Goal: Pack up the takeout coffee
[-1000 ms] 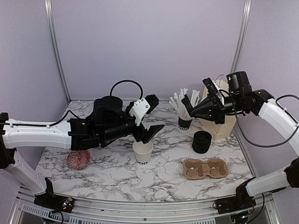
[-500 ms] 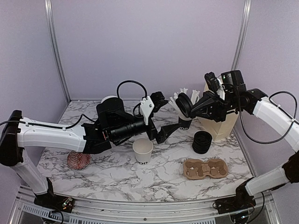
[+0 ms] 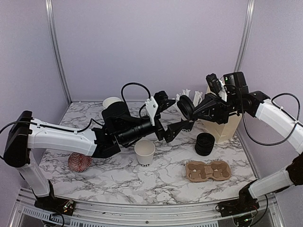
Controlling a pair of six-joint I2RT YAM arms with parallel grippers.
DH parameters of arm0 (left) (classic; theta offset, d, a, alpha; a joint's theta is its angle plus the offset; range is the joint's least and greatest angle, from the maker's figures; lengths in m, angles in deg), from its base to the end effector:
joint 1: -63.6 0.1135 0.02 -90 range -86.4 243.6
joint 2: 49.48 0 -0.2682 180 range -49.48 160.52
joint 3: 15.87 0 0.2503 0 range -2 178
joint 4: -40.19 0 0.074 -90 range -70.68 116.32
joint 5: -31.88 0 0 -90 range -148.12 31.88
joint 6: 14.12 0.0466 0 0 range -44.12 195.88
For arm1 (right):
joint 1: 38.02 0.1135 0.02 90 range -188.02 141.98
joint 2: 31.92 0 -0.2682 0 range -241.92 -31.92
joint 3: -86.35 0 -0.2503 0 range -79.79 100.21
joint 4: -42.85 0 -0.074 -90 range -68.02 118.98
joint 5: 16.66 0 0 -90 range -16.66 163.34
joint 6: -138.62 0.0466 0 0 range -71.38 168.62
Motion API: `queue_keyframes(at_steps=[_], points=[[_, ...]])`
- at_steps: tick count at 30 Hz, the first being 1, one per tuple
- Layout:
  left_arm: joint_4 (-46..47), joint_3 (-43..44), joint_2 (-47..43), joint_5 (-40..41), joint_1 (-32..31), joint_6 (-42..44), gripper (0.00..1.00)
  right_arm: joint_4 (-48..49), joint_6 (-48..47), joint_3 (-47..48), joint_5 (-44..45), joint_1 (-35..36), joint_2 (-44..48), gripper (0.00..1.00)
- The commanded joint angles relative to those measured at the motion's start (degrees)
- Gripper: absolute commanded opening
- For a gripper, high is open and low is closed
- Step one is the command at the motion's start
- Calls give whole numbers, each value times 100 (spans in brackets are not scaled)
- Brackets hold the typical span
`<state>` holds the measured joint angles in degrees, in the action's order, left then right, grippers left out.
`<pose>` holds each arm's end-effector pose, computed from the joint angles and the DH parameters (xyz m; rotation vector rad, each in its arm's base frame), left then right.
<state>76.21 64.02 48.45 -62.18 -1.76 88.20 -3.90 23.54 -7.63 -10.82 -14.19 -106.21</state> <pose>0.1678 -0.3737 0.3388 0.8658 0.9741 -0.8410 0.2163 0.1462 0.3774 -1.4361 1.2213 1.5308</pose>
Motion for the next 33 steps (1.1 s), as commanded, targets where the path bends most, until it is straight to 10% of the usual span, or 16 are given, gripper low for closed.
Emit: queue_keyframes(at_steps=[1,22,33], points=[[435,337,166,-8,-64,-45,91,165,114,-5,-109,77,1,0],[661,558,490,377,-133,-265,78,467,412,-162,-180,86,36,0],[-43,-74,-328,651,-118,-227,76,157,254,-45,444,-77,142,29]])
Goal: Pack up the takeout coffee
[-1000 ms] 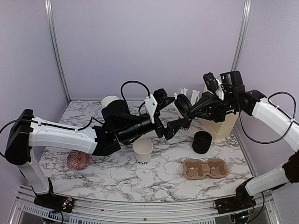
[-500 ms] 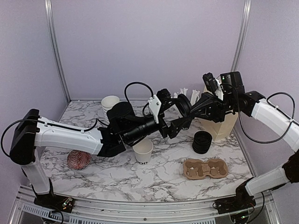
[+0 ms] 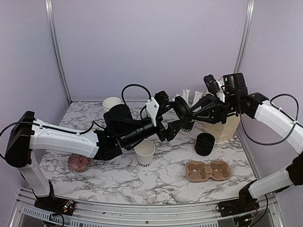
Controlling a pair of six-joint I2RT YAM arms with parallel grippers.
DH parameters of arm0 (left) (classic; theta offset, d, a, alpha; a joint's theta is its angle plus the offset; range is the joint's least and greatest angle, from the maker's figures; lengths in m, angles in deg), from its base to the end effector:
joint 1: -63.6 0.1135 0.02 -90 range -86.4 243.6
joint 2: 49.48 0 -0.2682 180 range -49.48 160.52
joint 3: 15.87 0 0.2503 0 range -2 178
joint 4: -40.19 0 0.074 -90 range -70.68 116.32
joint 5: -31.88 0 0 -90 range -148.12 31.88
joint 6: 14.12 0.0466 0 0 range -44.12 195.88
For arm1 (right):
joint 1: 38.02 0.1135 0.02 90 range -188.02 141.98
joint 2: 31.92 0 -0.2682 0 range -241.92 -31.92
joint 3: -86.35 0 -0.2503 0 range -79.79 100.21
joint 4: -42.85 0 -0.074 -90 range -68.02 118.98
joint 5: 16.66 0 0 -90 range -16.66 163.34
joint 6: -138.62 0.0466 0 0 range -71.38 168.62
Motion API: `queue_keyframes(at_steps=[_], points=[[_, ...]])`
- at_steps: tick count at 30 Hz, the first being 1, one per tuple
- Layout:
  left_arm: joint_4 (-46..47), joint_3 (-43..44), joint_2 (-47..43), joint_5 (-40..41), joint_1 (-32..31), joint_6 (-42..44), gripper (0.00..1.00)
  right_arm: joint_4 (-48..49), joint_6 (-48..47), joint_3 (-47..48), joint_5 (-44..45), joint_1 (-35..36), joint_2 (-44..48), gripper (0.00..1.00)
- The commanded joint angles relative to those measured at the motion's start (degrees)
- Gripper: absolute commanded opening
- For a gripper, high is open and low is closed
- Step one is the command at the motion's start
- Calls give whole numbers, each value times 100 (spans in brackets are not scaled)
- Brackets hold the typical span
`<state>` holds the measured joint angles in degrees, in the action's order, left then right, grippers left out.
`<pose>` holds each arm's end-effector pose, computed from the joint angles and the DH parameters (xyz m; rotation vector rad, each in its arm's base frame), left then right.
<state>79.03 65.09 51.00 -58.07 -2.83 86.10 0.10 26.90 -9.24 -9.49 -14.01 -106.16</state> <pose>0.1674 -0.3836 0.3335 0.7924 1.0037 -0.8491 0.2194 0.1483 0.3728 -1.4214 1.2509 1.5222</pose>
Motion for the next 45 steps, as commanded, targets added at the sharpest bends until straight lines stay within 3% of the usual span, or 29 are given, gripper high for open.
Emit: queue_keyframes(at_steps=[1,4,10,18,26,45], points=[[-682,-216,-728,308,-11,-26,76,-410,-242,175,480,-150,168,31],[-2410,-39,-1178,854,-5,-179,76,-834,-815,279,1260,-221,282,38],[-6167,918,-1453,1468,98,-726,76,-176,-255,-160,3389,-217,279,39],[-8989,1692,-1400,1174,528,-1425,78,211,-158,-279,3818,108,-227,36],[-9933,2108,-921,349,978,-1489,78,128,-48,-122,4000,419,-851,34],[-10456,3026,439,184,1001,-1198,77,164,141,-229,4100,605,-1149,35]])
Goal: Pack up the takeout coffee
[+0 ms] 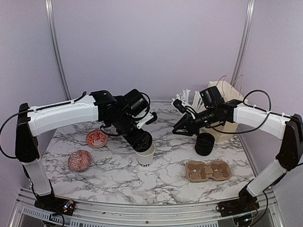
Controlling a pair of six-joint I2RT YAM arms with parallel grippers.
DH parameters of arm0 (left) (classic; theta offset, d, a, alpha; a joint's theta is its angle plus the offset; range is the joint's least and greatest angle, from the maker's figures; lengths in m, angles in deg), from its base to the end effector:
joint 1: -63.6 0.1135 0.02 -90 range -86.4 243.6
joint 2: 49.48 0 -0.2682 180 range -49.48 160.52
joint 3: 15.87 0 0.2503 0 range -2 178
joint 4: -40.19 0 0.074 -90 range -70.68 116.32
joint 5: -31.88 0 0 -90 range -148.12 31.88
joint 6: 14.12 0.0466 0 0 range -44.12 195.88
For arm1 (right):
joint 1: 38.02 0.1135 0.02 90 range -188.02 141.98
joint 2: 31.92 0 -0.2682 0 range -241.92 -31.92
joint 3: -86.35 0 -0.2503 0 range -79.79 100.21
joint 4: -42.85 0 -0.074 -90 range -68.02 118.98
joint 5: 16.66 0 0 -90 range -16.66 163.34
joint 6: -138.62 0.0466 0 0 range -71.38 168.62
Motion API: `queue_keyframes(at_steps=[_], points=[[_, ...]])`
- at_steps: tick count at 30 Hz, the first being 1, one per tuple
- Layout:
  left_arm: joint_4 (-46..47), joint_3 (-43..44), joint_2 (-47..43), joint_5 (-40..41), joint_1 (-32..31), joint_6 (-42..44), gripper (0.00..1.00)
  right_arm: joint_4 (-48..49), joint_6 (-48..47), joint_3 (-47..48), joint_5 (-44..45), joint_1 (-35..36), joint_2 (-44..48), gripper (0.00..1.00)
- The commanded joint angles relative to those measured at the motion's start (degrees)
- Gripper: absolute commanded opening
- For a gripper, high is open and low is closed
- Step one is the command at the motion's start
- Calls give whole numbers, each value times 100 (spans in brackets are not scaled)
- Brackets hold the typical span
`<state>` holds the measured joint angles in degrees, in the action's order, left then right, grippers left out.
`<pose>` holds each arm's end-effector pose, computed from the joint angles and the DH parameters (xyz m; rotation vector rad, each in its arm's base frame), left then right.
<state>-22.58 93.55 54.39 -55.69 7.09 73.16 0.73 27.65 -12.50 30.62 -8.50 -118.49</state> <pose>0.2216 -0.3314 0.2967 1.1636 2.3300 -0.3305 0.2683 0.1882 0.2777 -1.2924 1.9244 0.9602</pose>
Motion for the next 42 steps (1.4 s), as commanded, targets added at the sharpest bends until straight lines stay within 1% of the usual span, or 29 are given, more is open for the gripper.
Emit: queue_keyframes(at_steps=[1,22,30,34,42], points=[[-295,190,124,-63,9,96,77,108,67,86,82,58,93,35],[-330,486,632,-217,9,175,77,127,-11,-63,116,53,254,35],[-532,665,458,-109,9,108,77,142,-19,-92,106,53,291,35],[-593,605,324,-24,9,86,77,144,-21,-93,106,54,291,35],[-598,553,513,-182,9,57,77,127,-21,-75,106,55,296,35]])
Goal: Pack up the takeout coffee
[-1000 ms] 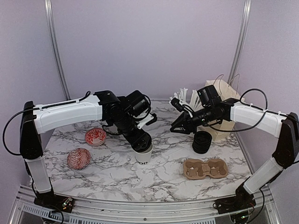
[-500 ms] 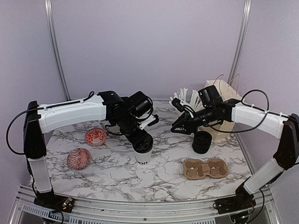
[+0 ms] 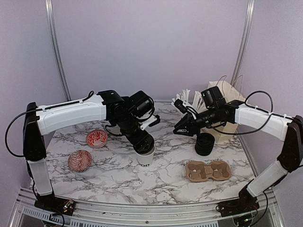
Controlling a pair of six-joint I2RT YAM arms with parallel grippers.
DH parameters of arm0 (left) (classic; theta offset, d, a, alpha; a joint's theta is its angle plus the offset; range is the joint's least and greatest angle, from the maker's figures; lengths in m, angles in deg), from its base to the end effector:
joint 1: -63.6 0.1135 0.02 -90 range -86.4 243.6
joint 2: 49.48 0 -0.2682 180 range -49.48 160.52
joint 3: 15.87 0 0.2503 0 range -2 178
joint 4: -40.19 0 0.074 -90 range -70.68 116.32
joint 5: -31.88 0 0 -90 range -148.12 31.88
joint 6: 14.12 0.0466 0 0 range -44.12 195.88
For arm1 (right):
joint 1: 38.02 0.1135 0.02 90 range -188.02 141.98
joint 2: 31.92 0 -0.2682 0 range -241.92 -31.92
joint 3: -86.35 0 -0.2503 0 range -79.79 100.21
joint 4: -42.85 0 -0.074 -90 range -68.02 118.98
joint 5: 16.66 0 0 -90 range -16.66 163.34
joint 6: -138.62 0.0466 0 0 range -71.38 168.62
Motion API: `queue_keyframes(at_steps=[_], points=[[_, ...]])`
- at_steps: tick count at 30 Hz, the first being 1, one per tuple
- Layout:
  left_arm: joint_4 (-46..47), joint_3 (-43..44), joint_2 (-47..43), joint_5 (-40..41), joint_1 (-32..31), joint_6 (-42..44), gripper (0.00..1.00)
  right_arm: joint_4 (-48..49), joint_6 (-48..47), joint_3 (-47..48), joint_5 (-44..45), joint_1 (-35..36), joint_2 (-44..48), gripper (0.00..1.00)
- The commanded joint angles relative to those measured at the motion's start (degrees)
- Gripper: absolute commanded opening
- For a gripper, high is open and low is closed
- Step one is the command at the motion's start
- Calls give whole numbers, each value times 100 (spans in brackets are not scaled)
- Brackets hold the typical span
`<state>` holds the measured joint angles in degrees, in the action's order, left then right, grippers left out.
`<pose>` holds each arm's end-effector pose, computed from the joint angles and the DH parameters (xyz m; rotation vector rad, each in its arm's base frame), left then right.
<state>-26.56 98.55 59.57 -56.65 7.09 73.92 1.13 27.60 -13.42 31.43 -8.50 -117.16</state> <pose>0.2297 -0.3450 0.2846 1.2191 2.3836 -0.3036 0.2645 0.1855 0.2798 -1.2882 1.9165 0.9390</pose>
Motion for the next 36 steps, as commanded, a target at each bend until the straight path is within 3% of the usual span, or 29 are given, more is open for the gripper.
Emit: queue_keyframes(at_steps=[1,21,30,32,36], points=[[-196,76,13,-116,9,-24,77,87,-17,4,32,54,172,35],[-193,215,366,-296,6,19,77,105,-52,-43,51,53,174,35],[-192,353,355,2,-56,10,89,84,-35,-29,51,54,166,36],[-196,353,244,143,-77,12,99,58,-6,-7,56,54,160,36],[-180,216,-239,507,-98,-36,99,35,176,16,166,54,103,37]])
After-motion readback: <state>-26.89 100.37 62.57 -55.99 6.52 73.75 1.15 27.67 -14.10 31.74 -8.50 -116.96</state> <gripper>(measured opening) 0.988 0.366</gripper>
